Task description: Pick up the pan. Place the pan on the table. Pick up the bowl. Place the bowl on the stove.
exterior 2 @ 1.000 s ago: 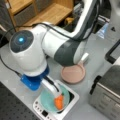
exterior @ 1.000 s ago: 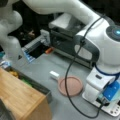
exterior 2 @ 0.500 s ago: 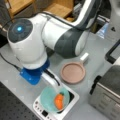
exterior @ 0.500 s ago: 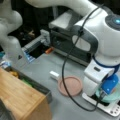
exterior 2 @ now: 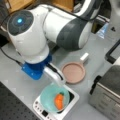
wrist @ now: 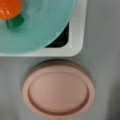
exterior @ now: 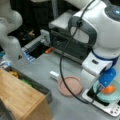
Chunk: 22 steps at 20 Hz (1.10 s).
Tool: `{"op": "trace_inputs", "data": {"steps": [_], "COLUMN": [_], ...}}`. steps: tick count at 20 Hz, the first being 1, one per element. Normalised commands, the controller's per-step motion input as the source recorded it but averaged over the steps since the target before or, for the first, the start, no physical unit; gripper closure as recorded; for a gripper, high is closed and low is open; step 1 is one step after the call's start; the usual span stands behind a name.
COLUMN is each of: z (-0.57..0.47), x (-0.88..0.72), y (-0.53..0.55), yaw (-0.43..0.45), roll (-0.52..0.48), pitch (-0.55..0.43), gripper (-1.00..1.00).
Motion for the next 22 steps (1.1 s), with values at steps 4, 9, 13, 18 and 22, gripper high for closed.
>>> {"op": "trace_inputs", "data": {"steps": [4, 9, 13, 18, 22], "z": [0.05, 0.05, 0.06, 0.02, -0.04], "x": [-0.64, -0.71, -0.67, -0.58, -0.49], "y": [0.11, 0.07, -0.01, -0.08, -0.11], "yaw": [0.044, 0.043, 0.068, 0.097, 0.124], "roll": [-0.16, -0.157, -0.14, -0.114, -0.103], "pitch": [-0.15, -0.177, -0.194, -0.176, -0.174], "gripper": [-1.0, -1.0, -1.0, -1.0, -1.0]}}
